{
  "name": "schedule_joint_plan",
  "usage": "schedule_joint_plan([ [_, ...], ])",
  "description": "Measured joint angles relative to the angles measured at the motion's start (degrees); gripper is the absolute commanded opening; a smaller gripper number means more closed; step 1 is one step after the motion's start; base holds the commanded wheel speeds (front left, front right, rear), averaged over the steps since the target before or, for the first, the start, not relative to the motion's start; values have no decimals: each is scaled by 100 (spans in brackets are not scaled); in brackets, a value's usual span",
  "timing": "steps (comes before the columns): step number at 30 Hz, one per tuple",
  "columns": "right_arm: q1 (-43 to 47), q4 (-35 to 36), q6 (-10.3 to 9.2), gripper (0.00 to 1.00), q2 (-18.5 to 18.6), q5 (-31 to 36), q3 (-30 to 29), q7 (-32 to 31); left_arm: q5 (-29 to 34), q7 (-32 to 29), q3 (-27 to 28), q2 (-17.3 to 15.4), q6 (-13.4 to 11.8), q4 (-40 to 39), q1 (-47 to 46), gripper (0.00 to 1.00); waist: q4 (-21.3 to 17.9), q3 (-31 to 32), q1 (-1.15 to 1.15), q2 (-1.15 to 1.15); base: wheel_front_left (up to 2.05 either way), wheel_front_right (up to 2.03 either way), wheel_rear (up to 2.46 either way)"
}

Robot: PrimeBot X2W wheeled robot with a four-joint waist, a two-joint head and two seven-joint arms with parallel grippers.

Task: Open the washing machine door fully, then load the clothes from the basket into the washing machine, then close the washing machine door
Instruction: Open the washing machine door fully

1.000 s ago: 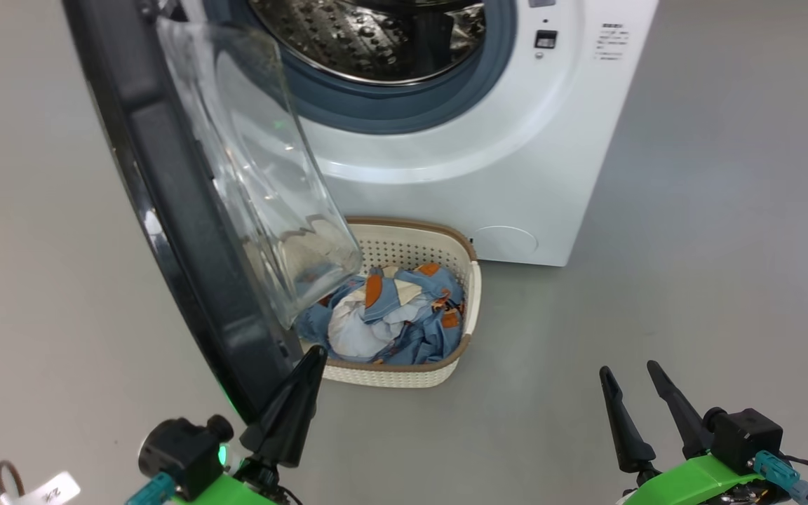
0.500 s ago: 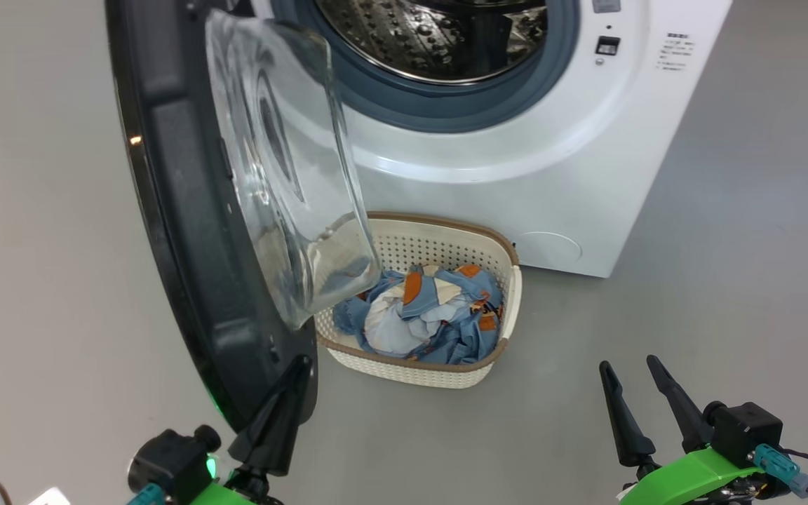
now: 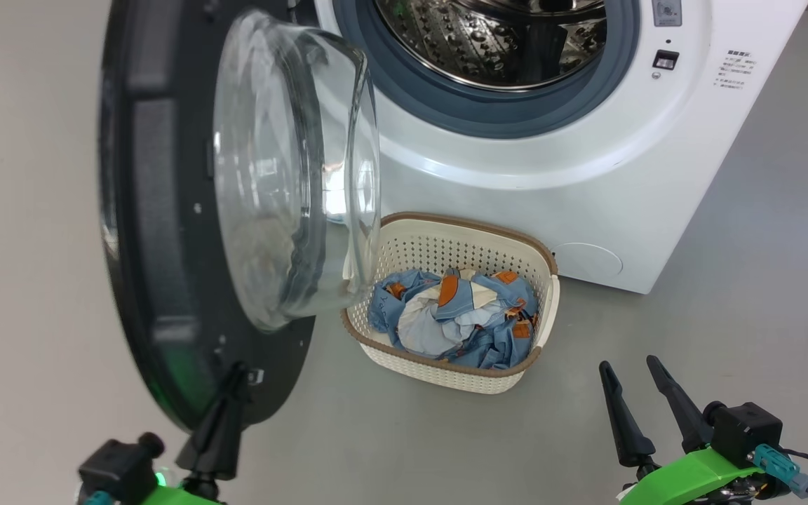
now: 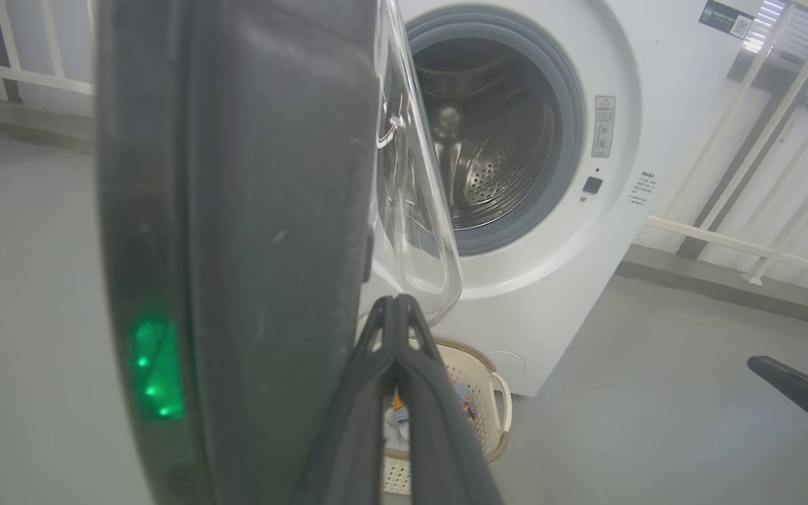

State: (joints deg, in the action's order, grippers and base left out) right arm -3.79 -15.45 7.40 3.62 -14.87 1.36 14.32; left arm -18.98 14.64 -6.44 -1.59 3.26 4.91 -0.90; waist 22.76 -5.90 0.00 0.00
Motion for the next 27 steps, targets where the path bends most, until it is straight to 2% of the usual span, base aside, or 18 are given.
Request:
schedule_joint_plan([
  [19, -8, -25, 0, 100, 21, -36, 21, 0, -62, 0, 1339, 29, 1, 439, -265, 0, -305, -242, 0, 0, 0, 0, 0],
  [27, -102, -29, 0, 100, 22, -42, 24, 0, -319, -2, 1928, 68, -109, 694, -556, 0, -367, -361, 1, 0, 0, 0, 0],
])
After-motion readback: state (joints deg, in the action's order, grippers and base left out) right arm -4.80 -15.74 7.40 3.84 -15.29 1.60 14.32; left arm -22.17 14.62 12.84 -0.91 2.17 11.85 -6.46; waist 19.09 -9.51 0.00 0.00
